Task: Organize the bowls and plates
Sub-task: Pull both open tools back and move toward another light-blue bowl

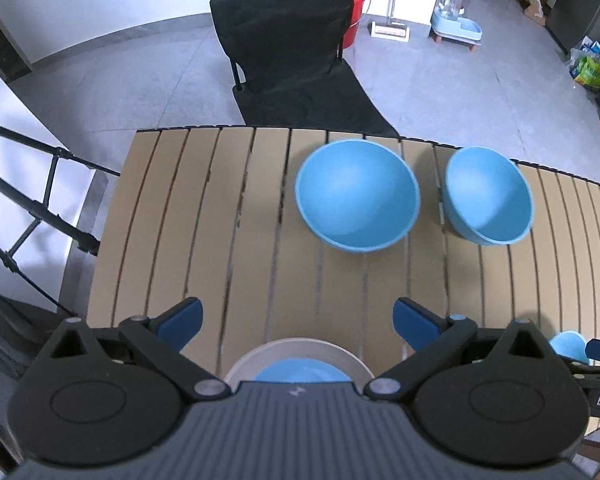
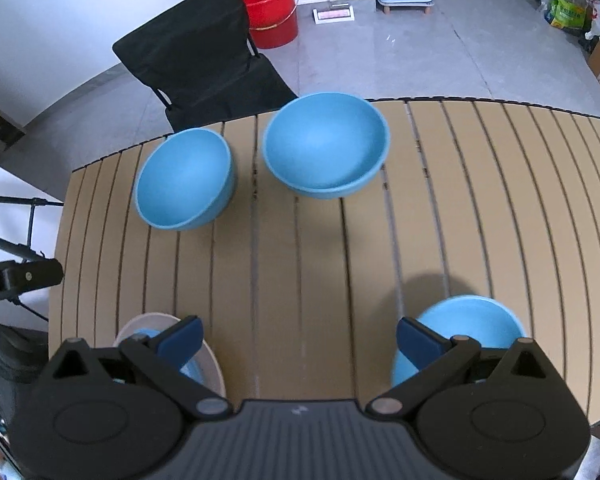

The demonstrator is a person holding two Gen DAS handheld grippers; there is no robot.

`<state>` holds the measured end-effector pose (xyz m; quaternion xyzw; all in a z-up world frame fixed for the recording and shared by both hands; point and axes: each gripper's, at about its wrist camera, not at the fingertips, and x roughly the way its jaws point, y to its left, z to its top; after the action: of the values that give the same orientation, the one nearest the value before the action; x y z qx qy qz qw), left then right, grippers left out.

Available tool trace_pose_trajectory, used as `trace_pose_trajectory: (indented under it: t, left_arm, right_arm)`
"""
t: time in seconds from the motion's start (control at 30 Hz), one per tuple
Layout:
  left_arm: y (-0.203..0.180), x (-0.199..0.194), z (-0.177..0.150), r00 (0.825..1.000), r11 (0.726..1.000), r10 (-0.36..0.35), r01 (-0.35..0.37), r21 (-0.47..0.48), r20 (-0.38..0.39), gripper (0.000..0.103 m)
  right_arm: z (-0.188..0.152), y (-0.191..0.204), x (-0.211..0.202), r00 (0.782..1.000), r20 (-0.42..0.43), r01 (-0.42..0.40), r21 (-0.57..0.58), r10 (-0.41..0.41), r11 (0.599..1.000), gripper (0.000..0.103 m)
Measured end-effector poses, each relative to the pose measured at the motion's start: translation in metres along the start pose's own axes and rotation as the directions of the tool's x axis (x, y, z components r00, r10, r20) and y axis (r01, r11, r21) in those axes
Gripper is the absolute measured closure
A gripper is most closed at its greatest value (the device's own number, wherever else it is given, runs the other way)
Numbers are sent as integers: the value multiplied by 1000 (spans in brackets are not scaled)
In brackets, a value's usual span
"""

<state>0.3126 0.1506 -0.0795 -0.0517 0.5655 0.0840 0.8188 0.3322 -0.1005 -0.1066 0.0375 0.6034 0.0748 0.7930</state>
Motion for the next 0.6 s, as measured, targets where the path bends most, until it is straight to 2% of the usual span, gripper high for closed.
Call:
trace_pose_trajectory:
  t: [0.2, 0.6]
  left_arm:
    - [12, 24, 27, 1000, 999, 6, -5, 48, -17, 0]
    - [23, 82, 86, 999, 993, 6, -2, 121, -32, 0]
  right_arm:
    - [19, 29, 26, 1000, -7, -9, 29, 9, 1000, 0]
    - [51, 57, 72, 1000, -17, 8, 131, -6, 991, 2]
